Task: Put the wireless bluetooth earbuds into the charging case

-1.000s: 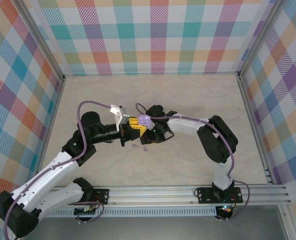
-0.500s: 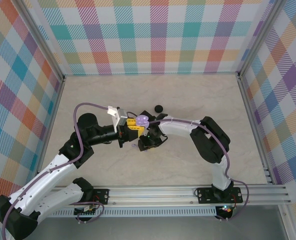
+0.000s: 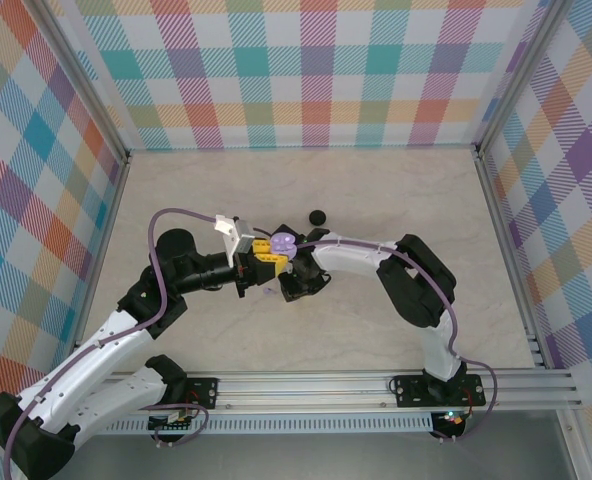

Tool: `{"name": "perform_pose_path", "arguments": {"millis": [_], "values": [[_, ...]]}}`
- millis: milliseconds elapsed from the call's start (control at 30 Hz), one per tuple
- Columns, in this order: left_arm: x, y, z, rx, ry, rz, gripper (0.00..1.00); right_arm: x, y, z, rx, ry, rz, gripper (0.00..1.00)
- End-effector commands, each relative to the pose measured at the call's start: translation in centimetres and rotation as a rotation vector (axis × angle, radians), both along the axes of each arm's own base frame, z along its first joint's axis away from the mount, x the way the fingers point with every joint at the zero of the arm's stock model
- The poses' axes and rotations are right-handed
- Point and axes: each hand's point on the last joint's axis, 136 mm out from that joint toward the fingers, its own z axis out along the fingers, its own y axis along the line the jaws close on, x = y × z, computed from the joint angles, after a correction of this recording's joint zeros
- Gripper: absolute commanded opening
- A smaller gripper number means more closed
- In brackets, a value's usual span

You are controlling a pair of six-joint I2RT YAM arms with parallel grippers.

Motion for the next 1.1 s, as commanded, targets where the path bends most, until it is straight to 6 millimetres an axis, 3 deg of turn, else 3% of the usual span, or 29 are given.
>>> {"name": "perform_pose_path", "arguments": {"millis": [0,333,500,767,900,1067], "values": [[0.0,0.3,0.2,-0.006,-0.017,0.011,0.00,0.8,-3.8,-1.1,-0.126,-0.007,-0.069,0.27],[0.1,0.3,0.0,-0.005,-0.008,0.011,0.00,2.4,-8.7,-1.0,-0.170,-0.013,-0.151,0.26],[0.1,0.2,-0.1,-0.004,-0.001,0.008,0.00,2.8,-10.0,-1.0,-0.172,-0.008,-0.172,0.26],[0.2,0.1,-0.2,-0.001,0.005,0.006,0.00,3.7,-9.3,1.4,-0.121,-0.053,-0.138,0.39],[0.3,0.0,-0.1,0.000,0.009,0.002,0.00,3.7,-7.9,3.3,-0.034,-0.063,-0.110,0.43],[0.4,-0.1,-0.1,0.002,0.012,0.002,0.00,2.8,-6.5,4.1,0.060,-0.024,-0.066,0.41]]}}
